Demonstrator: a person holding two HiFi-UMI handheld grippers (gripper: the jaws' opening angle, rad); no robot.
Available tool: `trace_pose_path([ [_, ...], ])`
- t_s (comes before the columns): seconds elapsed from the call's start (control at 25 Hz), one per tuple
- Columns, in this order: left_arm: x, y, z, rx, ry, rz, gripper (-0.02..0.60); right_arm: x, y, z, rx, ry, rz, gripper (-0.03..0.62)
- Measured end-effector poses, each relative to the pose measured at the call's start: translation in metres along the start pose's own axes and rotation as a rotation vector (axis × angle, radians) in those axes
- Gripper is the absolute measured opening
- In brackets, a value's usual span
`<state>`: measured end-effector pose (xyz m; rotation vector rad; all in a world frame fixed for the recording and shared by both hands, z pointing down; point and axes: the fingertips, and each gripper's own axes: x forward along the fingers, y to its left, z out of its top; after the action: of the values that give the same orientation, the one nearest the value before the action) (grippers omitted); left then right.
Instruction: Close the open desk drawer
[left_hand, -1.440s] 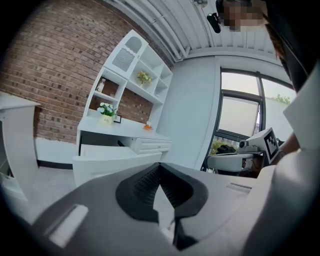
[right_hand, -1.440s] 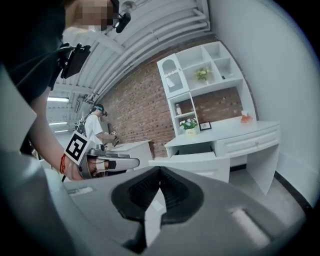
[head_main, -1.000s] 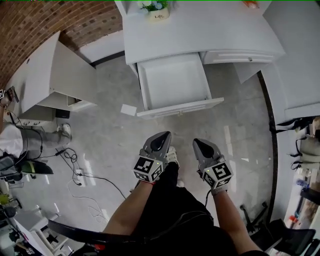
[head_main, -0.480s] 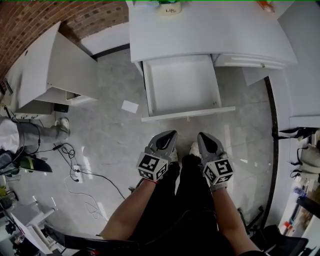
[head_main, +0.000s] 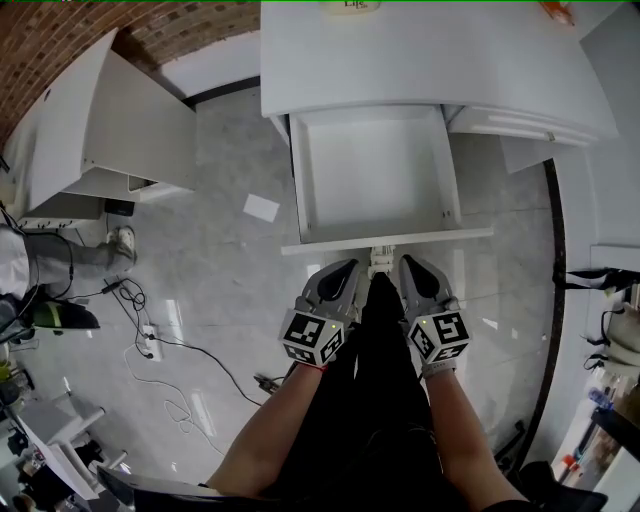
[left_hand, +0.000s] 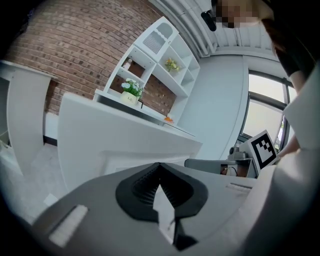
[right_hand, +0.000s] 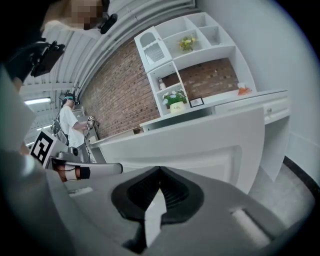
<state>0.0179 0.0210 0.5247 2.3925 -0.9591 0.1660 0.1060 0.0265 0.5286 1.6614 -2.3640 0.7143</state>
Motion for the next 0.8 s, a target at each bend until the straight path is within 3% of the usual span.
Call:
trace_pose_path([
  [0.36,0.031,0.029,-0.028,-0.011,0.015,0.035,-0.002,0.036,-0.02,-0.019,-0.012,-0.004,-0.006,0.002],
  [0.8,0.05,0.038,-0.016,-0.017,0.004,0.039,-0.002,0.052,-0.027,-0.011,-0.001,-0.004,0.0,0.002],
])
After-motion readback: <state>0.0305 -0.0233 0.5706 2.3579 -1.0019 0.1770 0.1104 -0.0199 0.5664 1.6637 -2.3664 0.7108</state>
